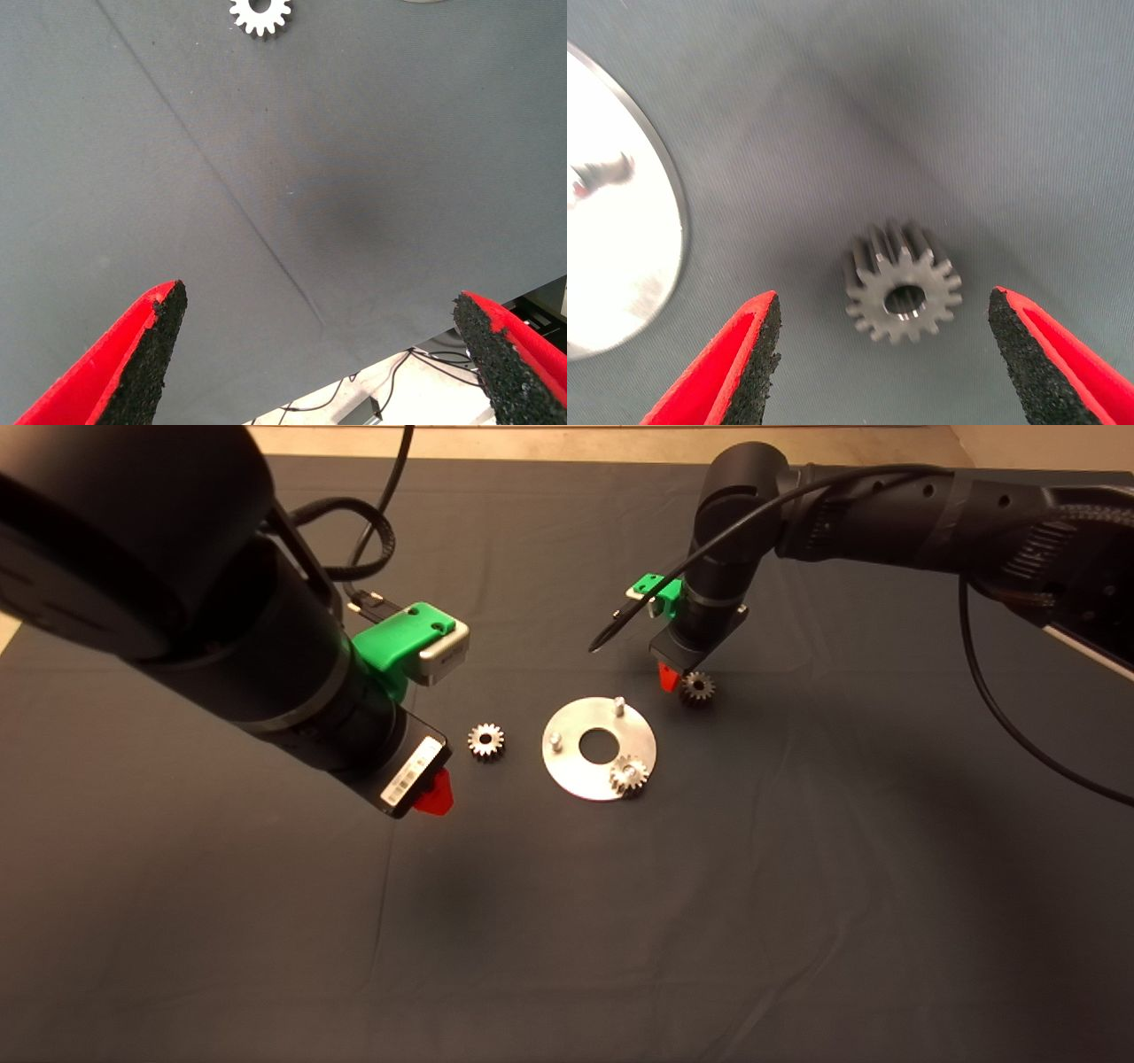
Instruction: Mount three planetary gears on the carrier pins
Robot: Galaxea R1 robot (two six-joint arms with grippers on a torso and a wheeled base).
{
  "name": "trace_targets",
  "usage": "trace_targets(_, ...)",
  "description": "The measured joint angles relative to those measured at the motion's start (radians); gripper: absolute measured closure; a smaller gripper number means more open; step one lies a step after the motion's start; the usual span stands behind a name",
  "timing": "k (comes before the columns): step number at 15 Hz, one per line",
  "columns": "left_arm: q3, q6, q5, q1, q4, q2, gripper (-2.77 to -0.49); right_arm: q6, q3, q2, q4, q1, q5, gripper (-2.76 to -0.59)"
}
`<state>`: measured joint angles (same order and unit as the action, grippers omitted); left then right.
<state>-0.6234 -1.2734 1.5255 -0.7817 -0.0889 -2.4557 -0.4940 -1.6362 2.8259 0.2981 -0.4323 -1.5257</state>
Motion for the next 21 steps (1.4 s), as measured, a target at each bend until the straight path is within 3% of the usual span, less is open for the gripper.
trace_targets(8,0.0,0.0,0.0,0.0,0.0,0.01,-2.17,0.0,0.022,-0.057,0.0,0.035,0.0,-1.73)
trace_targets(12,0.0,0.0,0.0,0.0,0.0,0.01,-2.17,0.0,0.027,-0.063,0.0,0.037,0.0,-1.73)
trace_targets(17,0.0,0.0,0.0,0.0,0.0,0.01,-2.17,0.001,0.029,-0.067,0.001,0.064,0.0,-1.73)
trace_targets(21,0.0,0.0,0.0,0.0,0.0,0.01,-2.17,0.003,0.029,-0.067,0.001,0.07,-0.001,-1.73)
